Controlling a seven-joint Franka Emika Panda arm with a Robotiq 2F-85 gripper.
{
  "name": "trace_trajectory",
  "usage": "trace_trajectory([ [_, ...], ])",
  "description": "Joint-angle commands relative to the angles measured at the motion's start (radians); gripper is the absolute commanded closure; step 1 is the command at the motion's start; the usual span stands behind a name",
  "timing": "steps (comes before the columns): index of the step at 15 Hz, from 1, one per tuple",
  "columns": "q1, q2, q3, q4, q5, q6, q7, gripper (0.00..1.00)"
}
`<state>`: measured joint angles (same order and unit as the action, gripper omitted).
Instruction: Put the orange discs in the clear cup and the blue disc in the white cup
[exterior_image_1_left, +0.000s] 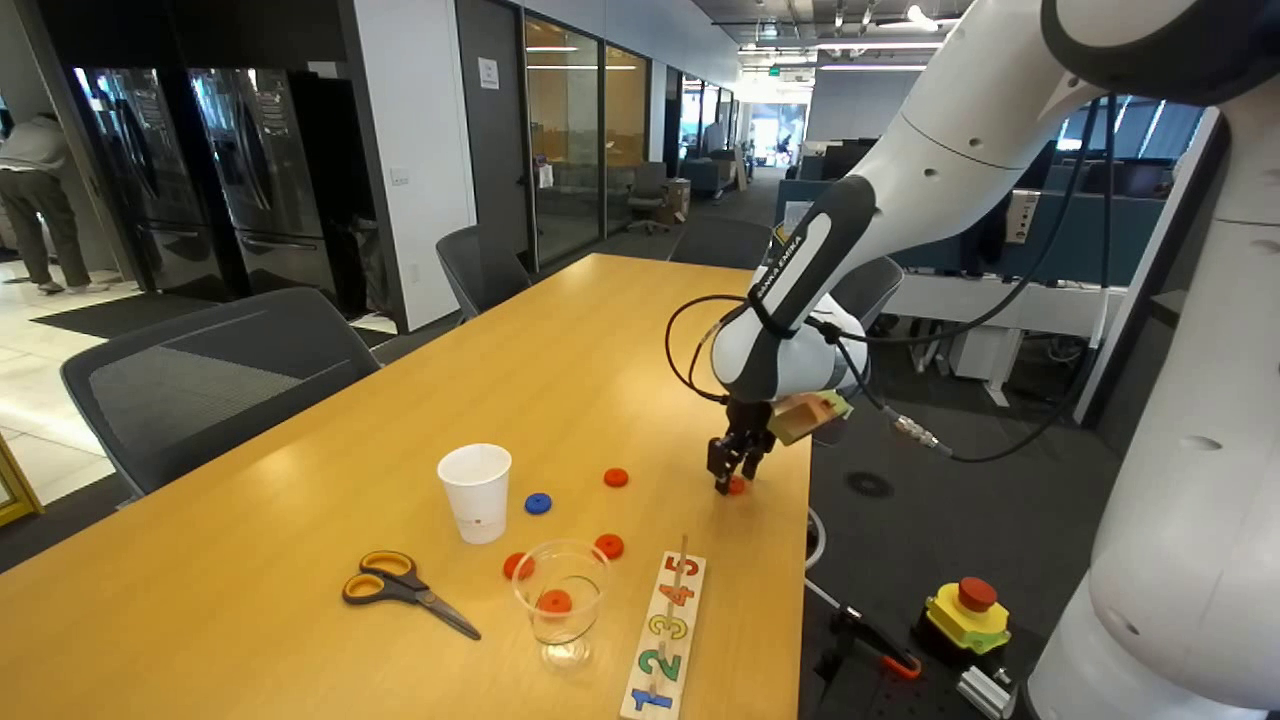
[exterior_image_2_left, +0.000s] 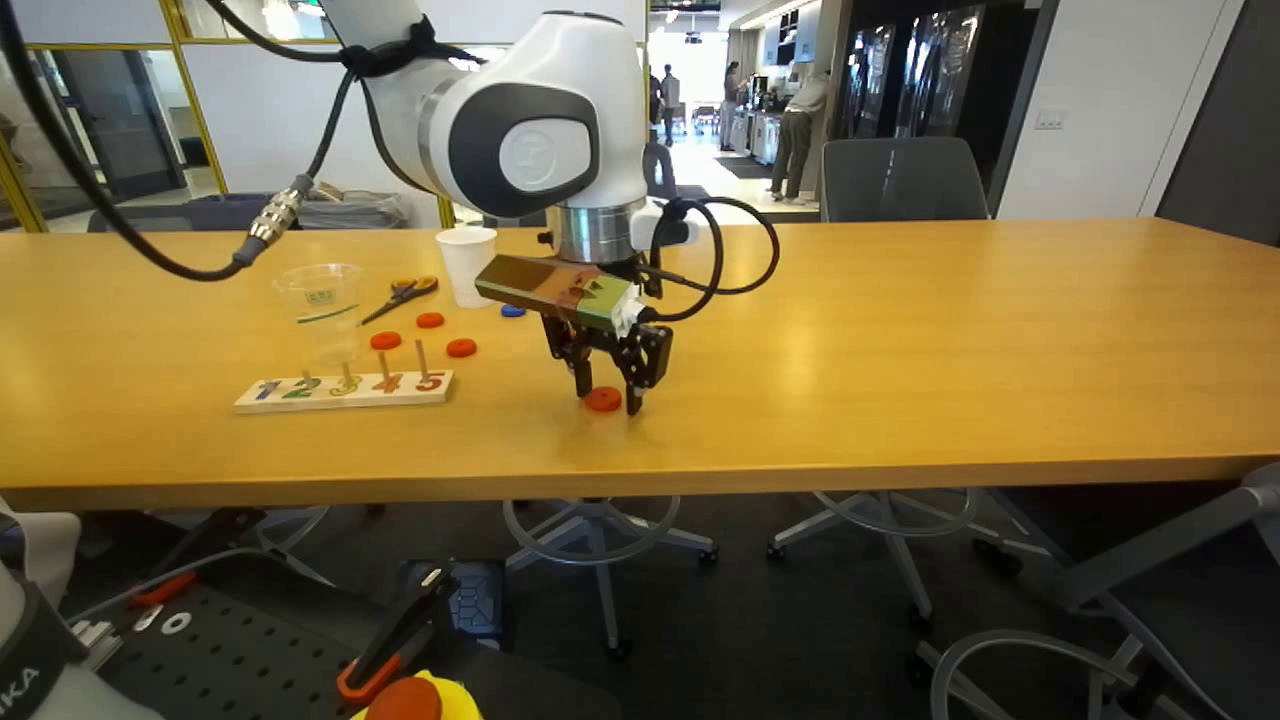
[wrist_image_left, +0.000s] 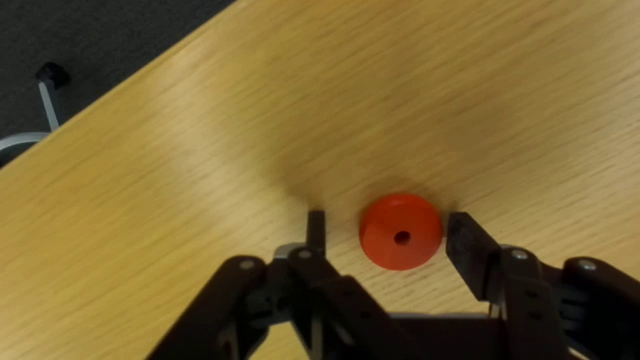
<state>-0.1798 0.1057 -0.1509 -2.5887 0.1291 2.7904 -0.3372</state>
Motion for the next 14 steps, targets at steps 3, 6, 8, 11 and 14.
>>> trace_trajectory([
  [3,-0.019,0.024,0.014,0.039,0.016,-0.018,-0.013,0.8],
  [6,-0.015,0.007,0.022,0.045,0.021,-0.045,-0.018,0.83],
  [8,-0.009,-0.019,0.037,0.054,0.031,-0.077,-0.028,0.83],
  [11,0.002,-0.064,0.08,0.081,0.089,-0.162,-0.087,0.83],
  [14,0.031,-0.135,0.107,0.08,0.143,-0.23,-0.156,0.83],
])
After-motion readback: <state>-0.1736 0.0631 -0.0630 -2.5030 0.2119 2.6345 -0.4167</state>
